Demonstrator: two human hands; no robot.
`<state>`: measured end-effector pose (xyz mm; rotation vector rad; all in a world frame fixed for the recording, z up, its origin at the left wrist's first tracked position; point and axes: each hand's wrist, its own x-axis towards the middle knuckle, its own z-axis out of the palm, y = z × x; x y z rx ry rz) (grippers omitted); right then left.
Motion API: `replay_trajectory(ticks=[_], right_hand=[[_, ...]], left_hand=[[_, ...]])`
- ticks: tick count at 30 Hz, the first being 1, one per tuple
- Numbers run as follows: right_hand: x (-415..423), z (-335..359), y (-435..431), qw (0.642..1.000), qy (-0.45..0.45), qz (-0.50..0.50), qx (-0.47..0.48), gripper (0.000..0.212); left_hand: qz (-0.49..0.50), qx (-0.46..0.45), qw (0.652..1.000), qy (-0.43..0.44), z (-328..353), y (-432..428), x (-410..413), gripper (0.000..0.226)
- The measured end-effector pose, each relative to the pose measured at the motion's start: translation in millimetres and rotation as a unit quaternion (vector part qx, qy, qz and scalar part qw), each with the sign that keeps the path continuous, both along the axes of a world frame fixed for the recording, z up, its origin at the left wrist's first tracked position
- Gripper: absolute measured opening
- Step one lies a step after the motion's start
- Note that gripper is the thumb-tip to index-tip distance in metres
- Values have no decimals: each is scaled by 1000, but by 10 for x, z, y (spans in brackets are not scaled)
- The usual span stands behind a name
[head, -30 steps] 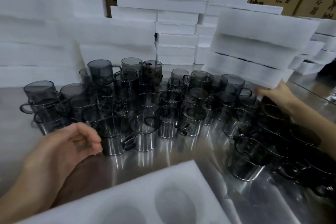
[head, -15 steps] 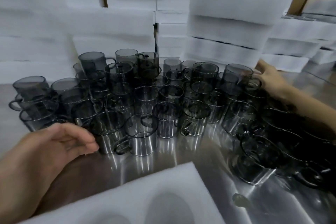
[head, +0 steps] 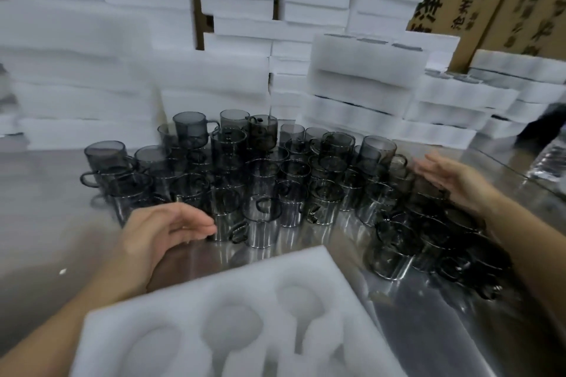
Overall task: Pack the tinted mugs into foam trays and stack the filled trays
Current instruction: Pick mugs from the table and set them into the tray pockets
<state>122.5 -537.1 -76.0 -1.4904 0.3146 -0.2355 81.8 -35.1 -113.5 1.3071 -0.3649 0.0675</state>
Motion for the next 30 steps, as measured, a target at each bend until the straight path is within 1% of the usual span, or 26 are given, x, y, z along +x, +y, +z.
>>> replay_trajectory(ticks=[2,4,5,7,9,10,11,12,13,14,15,16,17,19,21,25,28,30], right_hand=[[-259,97,28,999,30,-16,3,41],[-544,255,81,997,50,-48,-30,39],[-682,360,128,995,38,-74,-59,39],[-930,617,329,985,-26,-125,-115,38],[-1130,874,684,975,-107,-130,-145,31],[-1203,979,928,973,-142,-102,-149,29],[-1259,1059,1200,972,-172,-51,-152,27],[-1297,1107,1493,968,-191,23,-162,23],[-1313,1116,1787,957,-192,111,-187,18],[-1311,1083,2075,938,-167,204,-224,15],[-1303,1018,2328,912,-125,288,-265,19],[-1286,939,2523,883,-80,351,-302,23],[-1253,843,2655,857,-44,390,-334,25],[-1204,678,2765,822,-11,426,-377,28],[-1211,589,2728,811,-8,440,-386,30],[-1234,543,2516,815,-9,458,-355,39],[-1200,509,2374,826,6,454,-334,43],[-1164,458,2349,835,-1,429,-343,38]], left_hand=[[-4,11,1000,1,6,1,8,54],[-6,20,1000,-2,18,5,21,56],[-10,23,1000,0,35,8,21,55],[-18,25,999,10,86,8,-2,53],[-21,9,999,29,128,14,-24,58],[-22,-9,999,43,167,16,-42,61],[-22,-26,998,56,212,18,-64,63],[-22,-42,997,65,248,22,-90,65],[-21,-54,996,69,282,28,-122,67],[-19,-65,995,71,299,45,-166,69],[-14,-73,995,72,301,70,-212,69],[-9,-78,994,74,283,104,-248,69],[-6,-82,994,75,262,149,-281,68],[-7,-75,995,70,230,242,-319,63],[-4,-56,996,64,219,273,-307,59],[23,-29,997,71,261,214,-227,40],[17,-30,996,77,253,228,-210,39],[15,-31,997,68,242,235,-227,39]])
